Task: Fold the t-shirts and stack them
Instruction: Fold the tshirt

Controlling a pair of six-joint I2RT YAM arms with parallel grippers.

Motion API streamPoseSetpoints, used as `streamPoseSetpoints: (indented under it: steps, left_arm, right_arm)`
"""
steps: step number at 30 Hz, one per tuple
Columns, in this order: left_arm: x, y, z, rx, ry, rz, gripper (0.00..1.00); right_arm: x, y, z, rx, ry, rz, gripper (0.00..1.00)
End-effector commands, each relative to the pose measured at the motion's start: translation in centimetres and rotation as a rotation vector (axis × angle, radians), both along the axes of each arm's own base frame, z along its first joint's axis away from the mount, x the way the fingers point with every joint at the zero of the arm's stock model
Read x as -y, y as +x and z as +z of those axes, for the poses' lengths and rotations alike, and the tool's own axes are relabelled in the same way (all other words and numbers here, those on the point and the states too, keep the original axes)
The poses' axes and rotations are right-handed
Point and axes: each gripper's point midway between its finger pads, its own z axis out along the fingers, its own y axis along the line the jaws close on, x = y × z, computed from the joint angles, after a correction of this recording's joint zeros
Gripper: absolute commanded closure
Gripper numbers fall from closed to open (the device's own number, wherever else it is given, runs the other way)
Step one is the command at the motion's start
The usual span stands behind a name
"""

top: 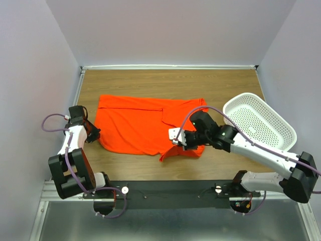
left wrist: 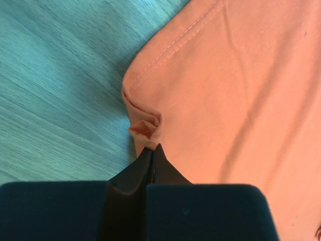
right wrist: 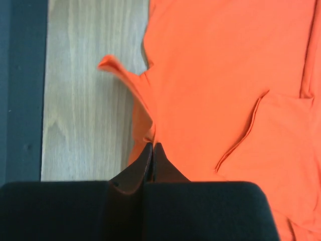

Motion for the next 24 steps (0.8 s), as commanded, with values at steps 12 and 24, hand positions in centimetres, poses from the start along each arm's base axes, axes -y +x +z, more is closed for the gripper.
streamPoseSetpoints:
  steps: [12,24]
  left_arm:
    - [0.0,0.9,0.0,0.02,-0.013,-0.012,1.0]
    - [-0.9,2.4,0.4,0.032,0.008,-0.012,1.0]
  right_arm:
    - [1.1,7.9,4.0,0.077,0.088,-0.361,0.99]
    - [3.0,11.8,4.9,0.131,0.105,-0.526,0.99]
